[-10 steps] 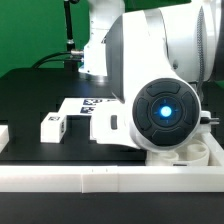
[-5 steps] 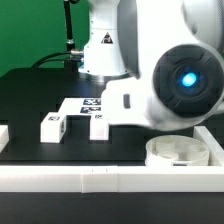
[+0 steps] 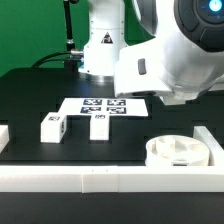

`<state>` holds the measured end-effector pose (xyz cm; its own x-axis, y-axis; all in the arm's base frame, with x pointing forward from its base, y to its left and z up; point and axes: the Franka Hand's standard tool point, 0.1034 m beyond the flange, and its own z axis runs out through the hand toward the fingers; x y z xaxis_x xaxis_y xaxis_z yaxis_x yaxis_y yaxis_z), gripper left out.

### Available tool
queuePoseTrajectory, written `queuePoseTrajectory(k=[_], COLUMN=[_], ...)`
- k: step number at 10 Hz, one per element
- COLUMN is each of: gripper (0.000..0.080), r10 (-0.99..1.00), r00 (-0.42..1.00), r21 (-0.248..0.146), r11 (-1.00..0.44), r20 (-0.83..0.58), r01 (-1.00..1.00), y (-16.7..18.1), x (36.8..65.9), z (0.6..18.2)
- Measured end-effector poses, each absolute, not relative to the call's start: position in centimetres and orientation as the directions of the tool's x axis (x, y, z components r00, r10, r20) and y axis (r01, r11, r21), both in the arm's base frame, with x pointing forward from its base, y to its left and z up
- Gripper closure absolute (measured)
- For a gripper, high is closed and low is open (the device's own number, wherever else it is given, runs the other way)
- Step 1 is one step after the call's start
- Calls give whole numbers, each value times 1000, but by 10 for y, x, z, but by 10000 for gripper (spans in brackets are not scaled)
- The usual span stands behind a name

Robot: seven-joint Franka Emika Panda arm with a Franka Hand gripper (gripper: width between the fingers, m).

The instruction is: Assemble stool

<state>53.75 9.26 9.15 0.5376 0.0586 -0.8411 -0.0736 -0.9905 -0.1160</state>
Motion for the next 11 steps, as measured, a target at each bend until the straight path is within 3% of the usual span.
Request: queuePoseTrajectory(k=[1,2,4,6,11], gripper=[462,462,462,462,462], r10=[49,28,10,-27,-75], r00=[660,761,828,939,991], r21=[-131,-134,-130,-135,-140], r11=[-988,-988,-989,-988,-988], r20=[-749,-648,-560,-344,112], r01=[-75,-77,-76,-77,-59], y=[97,99,100,102,105], x=[561,569,565,586,597], z=[85,92,111,113,114])
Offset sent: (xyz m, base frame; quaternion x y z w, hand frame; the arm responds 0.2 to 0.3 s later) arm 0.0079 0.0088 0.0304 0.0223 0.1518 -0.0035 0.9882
